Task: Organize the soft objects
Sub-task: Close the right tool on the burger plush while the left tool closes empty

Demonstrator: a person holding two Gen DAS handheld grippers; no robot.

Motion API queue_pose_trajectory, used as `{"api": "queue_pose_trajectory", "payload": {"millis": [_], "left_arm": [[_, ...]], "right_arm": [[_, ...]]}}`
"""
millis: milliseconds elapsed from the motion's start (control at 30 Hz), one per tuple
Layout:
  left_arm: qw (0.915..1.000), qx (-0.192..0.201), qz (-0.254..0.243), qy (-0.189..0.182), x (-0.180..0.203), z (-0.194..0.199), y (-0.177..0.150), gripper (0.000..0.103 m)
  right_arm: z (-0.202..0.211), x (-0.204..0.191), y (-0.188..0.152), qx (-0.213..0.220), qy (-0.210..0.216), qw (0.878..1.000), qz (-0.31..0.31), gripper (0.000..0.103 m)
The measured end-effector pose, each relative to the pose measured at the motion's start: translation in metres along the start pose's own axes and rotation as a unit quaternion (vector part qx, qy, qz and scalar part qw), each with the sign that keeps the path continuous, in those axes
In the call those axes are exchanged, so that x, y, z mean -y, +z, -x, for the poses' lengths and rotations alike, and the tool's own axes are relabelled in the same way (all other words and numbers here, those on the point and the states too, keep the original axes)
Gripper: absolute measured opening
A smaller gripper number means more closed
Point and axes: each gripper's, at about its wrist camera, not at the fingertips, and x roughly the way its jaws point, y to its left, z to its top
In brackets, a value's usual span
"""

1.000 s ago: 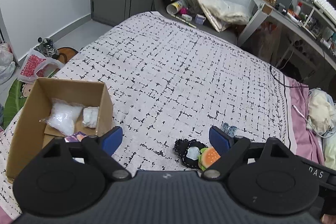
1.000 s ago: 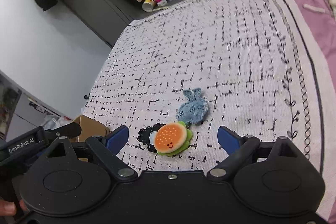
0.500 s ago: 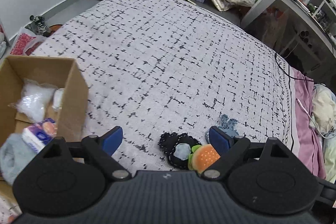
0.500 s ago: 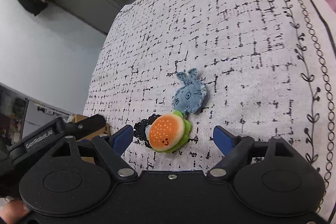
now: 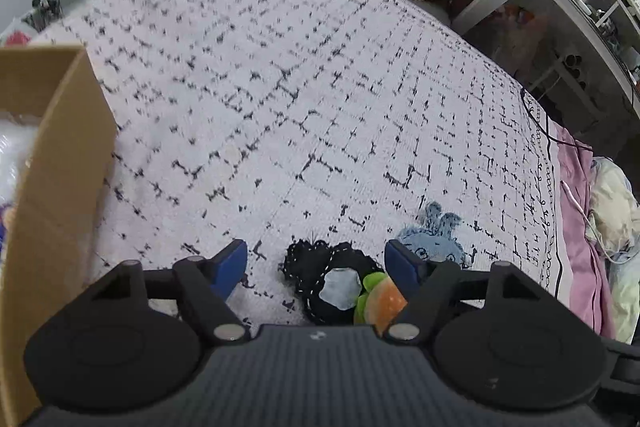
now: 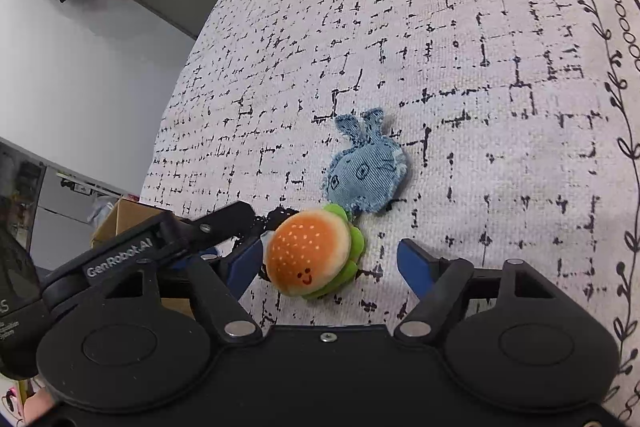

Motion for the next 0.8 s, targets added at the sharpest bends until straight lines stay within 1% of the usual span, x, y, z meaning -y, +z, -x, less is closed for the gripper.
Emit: {"api": "queue_pose_trajectory", "payload": {"millis": [100, 167, 233, 300, 333, 367, 400, 433, 500, 600, 667, 800], "left_arm": [[1.0, -0.002, 0.0, 0.009, -0.002, -0.006, -0.002, 0.074], [0.9999, -0.013, 0.003, 0.01, -0.004, -0.012, -0.003, 0.072], [0.9995, -0.028, 0.016, 0.002, -0.008, -0.018, -0.006, 0.067], [0.9994, -0.028, 0.02, -0.002, -0.009, -0.019, -0.007, 0.065], [0.9995, -0.025, 0.016, -0.003, -0.009, -0.018, -0.007, 0.059], [0.9996, -0.025, 0.012, -0.008, -0.008, -0.018, -0.007, 0.052], [0.9996, -0.024, 0.01, -0.013, -0.006, -0.017, -0.007, 0.048], [0.9996, -0.022, 0.009, -0.016, -0.005, -0.016, -0.008, 0.039], [0.9998, -0.013, 0.001, -0.016, -0.001, -0.013, -0.01, 0.032], [0.9998, 0.007, -0.013, -0.016, 0.005, -0.005, -0.012, 0.013], [0.9996, 0.014, -0.015, -0.018, 0.006, 0.0, -0.012, 0.009], [0.9993, 0.022, -0.01, -0.028, 0.008, 0.01, -0.012, 0.007]], "right_arm": [[-0.004, -0.003, 0.0, 0.002, -0.006, 1.0, 0.017, 0.07], [-0.005, -0.004, 0.001, 0.003, -0.007, 1.0, 0.024, 0.069], [-0.006, -0.005, 0.001, 0.002, -0.011, 0.999, 0.032, 0.062], [-0.007, -0.004, 0.001, 0.0, -0.014, 0.999, 0.035, 0.049], [-0.008, -0.004, 0.001, -0.003, -0.01, 0.999, 0.033, 0.045], [-0.009, -0.003, 0.001, -0.007, -0.006, 1.0, 0.029, 0.039], [-0.01, -0.003, 0.001, -0.007, -0.007, 1.0, 0.029, 0.037], [-0.009, -0.004, 0.001, -0.005, -0.009, 0.999, 0.031, 0.036], [-0.008, -0.004, 0.001, -0.004, -0.012, 0.999, 0.03, 0.031], [-0.002, -0.002, 0.0, 0.0, -0.015, 1.0, 0.022, 0.027], [0.002, -0.003, -0.002, 0.004, -0.021, 0.999, 0.023, 0.025], [0.011, -0.007, -0.006, 0.015, -0.033, 0.999, 0.03, 0.024]]}}
